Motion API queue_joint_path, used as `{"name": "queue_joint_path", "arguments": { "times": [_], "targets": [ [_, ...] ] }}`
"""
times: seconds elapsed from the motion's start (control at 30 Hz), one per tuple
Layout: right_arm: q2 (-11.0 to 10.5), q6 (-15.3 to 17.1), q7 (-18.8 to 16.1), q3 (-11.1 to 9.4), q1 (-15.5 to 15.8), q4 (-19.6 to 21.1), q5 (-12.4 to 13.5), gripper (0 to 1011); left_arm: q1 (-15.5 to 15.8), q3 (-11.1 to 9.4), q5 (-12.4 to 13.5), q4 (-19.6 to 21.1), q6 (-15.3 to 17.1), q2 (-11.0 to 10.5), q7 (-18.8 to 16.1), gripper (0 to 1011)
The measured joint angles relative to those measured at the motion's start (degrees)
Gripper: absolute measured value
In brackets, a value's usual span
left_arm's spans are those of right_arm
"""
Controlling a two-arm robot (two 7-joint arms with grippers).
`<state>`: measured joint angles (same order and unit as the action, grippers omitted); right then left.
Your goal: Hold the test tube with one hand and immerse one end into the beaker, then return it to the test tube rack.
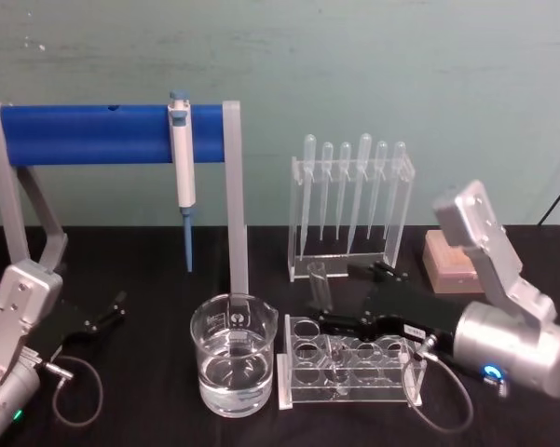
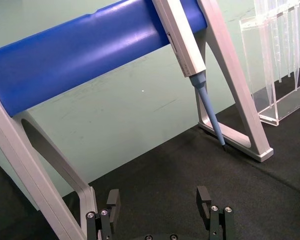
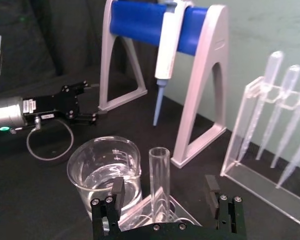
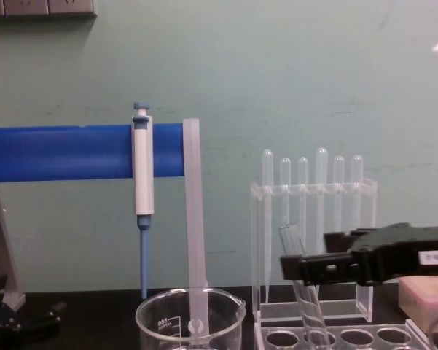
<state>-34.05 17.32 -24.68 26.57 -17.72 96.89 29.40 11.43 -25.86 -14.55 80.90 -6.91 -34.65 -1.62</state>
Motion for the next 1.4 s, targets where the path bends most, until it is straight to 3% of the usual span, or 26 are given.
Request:
{"name": "queue_joint_path", "arguments": {
  "times": [0.1, 0.43, 0.67, 0.87, 1.27, 1.4],
  "targets": [
    [1.03, 2.68, -1.71, 1.64, -3.3, -1.97, 0.19, 1002, 0.0, 0.0, 0.0, 0.0, 0.0, 0.0, 0.0, 1000],
    [2.44, 5.34, -3.6, 3.97, -7.59, -5.22, 0.91, 996, 0.0, 0.0, 0.0, 0.0, 0.0, 0.0, 0.0, 1000],
    [2.49, 5.98, -2.93, 5.19, -8.17, -5.28, 0.81, 848, 0.0, 0.0, 0.0, 0.0, 0.0, 0.0, 0.0, 1000],
    [2.13, 5.62, -2.14, 5.66, -8.29, -4.61, -0.38, 651, 0.0, 0.0, 0.0, 0.0, 0.0, 0.0, 0.0, 1000],
    [1.78, 5.26, -1.57, 4.93, -7.66, -3.49, -1.11, 260, 0.0, 0.0, 0.0, 0.0, 0.0, 0.0, 0.0, 1000],
    [1.67, 5.21, -1.49, 4.43, -7.26, -2.92, -0.99, 225, 0.0, 0.0, 0.0, 0.0, 0.0, 0.0, 0.0, 1000]
  ]
}}
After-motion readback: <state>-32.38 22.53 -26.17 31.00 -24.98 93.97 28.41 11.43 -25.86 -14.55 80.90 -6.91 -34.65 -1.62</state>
